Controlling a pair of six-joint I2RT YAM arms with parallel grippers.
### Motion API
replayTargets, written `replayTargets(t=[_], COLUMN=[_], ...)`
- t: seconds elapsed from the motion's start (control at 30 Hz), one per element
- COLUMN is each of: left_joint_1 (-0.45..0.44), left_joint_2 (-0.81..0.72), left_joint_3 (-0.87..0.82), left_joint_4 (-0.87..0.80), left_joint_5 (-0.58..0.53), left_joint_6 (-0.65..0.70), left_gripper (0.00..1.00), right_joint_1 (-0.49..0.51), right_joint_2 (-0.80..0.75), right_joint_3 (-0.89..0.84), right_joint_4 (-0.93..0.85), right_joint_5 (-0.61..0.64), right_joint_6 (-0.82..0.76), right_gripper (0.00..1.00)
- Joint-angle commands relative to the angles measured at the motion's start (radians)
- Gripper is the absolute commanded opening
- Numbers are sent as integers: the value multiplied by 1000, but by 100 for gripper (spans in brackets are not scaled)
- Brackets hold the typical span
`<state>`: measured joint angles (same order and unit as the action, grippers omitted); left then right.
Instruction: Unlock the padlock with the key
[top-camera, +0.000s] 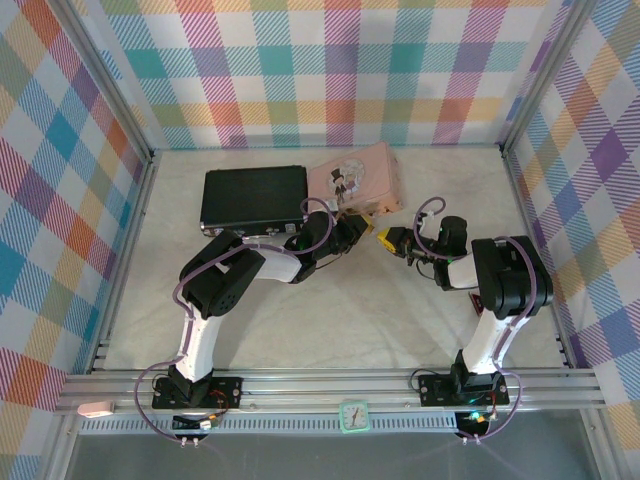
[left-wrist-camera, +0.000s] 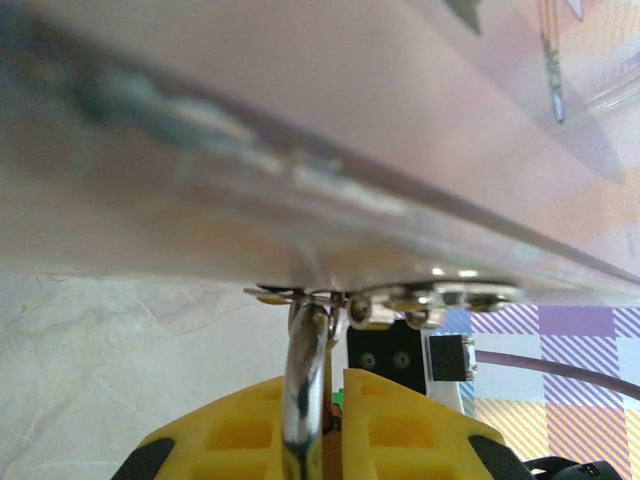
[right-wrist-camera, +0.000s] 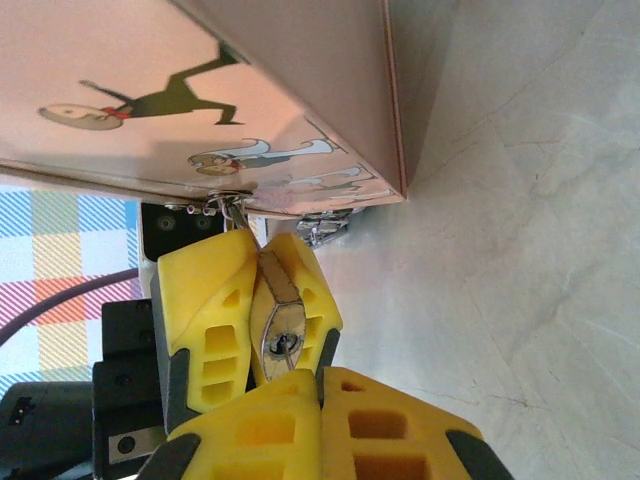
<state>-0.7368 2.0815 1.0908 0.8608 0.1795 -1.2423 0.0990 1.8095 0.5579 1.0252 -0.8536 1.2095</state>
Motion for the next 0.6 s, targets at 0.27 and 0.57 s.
replayTargets(t=[0.27,0.57], left_joint_1=[-50,-50], left_joint_2=[8,0], left_joint_3=[65,51], left_joint_4=[69,92], left_joint_5=[195,199], left_joint_6=[-95,-97], left_gripper=[0,0], right_joint_1=[70,68], right_joint_2=[-198,-142], right_joint_3=[26,65], right_joint_4=[-315,-323], right_joint_5=[164,145], right_joint_6=[-400,-226], right_gripper=[0,0])
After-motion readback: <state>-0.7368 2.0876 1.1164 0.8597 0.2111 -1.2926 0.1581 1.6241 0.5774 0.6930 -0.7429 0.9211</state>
